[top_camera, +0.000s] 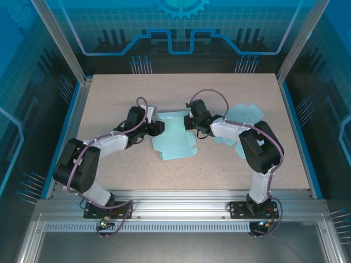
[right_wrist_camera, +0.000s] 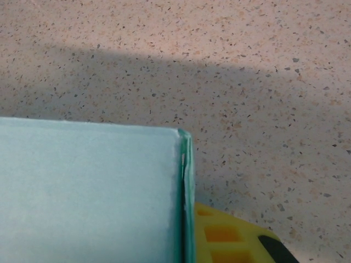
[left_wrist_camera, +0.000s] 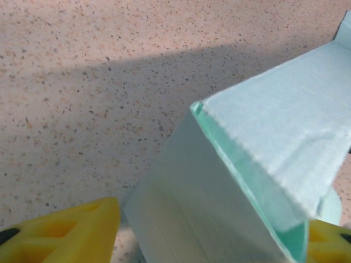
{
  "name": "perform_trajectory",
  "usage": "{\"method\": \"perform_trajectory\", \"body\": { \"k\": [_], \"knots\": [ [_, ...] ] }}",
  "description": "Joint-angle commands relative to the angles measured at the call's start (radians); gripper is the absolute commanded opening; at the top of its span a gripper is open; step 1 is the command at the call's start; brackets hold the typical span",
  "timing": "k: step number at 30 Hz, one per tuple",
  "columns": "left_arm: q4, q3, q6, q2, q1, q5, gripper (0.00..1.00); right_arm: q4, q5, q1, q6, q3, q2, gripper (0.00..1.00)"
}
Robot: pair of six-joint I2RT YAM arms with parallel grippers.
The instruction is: Fold the paper box
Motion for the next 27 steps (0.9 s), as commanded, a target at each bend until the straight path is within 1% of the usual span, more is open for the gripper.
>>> {"method": "perform_trajectory", "body": {
  "k": [1, 3, 7, 11, 12, 14, 16, 18, 20, 21, 24, 27],
  "knots": [
    [0.022, 0.041, 0.042, 0.031, -0.014, -0.080, 0.56, -0.011, -0.028, 0.017, -0.017, 0.017, -0.009, 0.13],
    [0.023, 0.043, 0.050, 0.042, -0.026, -0.114, 0.55, -0.017, -0.031, 0.016, -0.018, 0.018, -0.010, 0.13],
    [0.022, 0.043, 0.066, 0.048, -0.054, -0.184, 0.46, -0.045, -0.023, 0.017, -0.001, 0.025, -0.010, 0.13],
    [0.031, 0.033, 0.076, 0.040, -0.085, -0.253, 0.24, -0.068, -0.012, 0.020, 0.026, 0.027, -0.015, 0.13],
    [0.035, 0.028, 0.071, 0.034, -0.087, -0.254, 0.20, -0.076, -0.006, 0.020, 0.029, 0.030, -0.016, 0.13],
    [0.041, 0.018, 0.053, 0.019, -0.089, -0.249, 0.16, -0.092, 0.007, 0.022, 0.034, 0.037, -0.015, 0.14],
    [0.042, 0.006, 0.027, -0.003, -0.090, -0.239, 0.09, -0.107, 0.018, 0.022, 0.035, 0.043, -0.014, 0.15],
    [0.036, -0.006, -0.001, -0.034, -0.089, -0.219, 0.04, -0.127, 0.037, 0.023, 0.033, 0.050, -0.010, 0.22],
    [0.016, -0.013, -0.026, -0.064, -0.089, -0.200, 0.00, -0.142, 0.054, 0.024, 0.030, 0.054, -0.009, 0.26],
    [-0.008, -0.011, -0.038, -0.080, -0.089, -0.191, 0.00, -0.145, 0.059, 0.024, 0.028, 0.053, -0.007, 0.27],
    [-0.096, 0.011, -0.055, -0.104, -0.089, -0.172, 0.00, -0.154, 0.076, 0.024, 0.025, 0.051, -0.005, 0.28],
    [-0.142, 0.014, -0.056, -0.119, -0.089, -0.162, 0.00, -0.160, 0.091, 0.025, 0.025, 0.052, -0.009, 0.28]
  ]
}}
